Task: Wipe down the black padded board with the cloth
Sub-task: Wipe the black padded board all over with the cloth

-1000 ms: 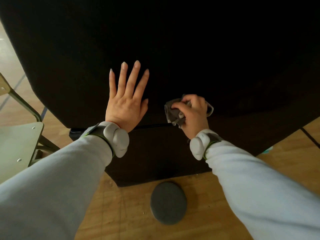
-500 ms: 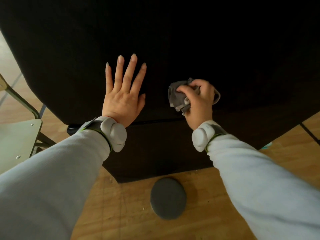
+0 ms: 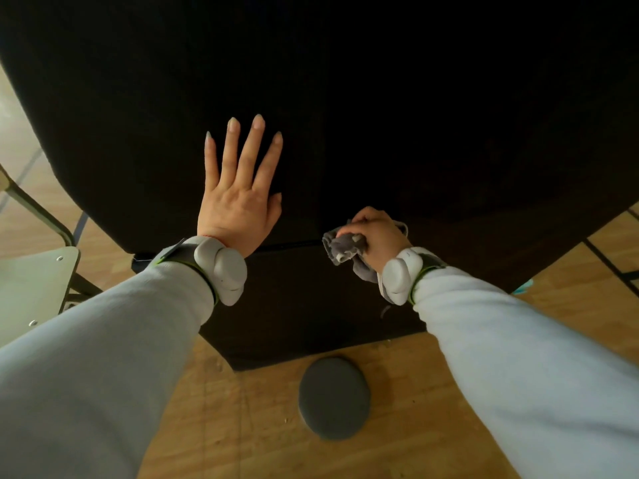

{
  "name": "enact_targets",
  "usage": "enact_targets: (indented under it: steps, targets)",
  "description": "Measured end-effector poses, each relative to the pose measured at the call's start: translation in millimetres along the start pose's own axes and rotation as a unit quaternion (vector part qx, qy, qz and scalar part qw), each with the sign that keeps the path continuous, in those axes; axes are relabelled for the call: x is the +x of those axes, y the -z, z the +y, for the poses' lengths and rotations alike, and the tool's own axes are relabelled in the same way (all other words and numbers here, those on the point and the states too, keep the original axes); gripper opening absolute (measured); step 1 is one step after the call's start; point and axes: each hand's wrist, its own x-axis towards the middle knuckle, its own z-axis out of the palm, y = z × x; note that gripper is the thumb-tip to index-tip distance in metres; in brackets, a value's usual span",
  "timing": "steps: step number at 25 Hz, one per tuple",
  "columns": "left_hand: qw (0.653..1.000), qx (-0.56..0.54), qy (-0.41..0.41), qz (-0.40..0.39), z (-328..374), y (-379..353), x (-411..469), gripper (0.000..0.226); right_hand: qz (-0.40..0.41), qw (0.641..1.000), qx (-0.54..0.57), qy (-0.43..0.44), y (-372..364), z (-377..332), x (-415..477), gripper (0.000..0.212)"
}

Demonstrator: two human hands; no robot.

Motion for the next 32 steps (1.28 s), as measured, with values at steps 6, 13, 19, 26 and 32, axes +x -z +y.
enact_targets:
  steps: [6,13,19,26,32]
  targets:
    - [1.0,-0.007,-0.006,-0.026,0,9,-3,0.072,0.236,0.933,0.1,-0.252,24,9,-24,0.032]
    - [1.0,-0.007,0.017,-0.016,9,-1,0,0.073,0.371,0.805,0.211,-0.413,45,22,-8,0.022]
    - [1.0,-0.007,0.014,-0.008,7,-12,4,0.074,0.391,0.736,0.276,-0.479,36,9,10,0.016]
    - [1.0,0.007,0.011,-0.02,7,-10,3,0.077,0.036,0.96,0.042,-0.276,-17,-28,23,0.03]
    - [0.999,-0.002,-0.013,-0.038,-1,9,-2,0.078,0.0,0.955,0.211,-0.21,12,-39,13,0.033]
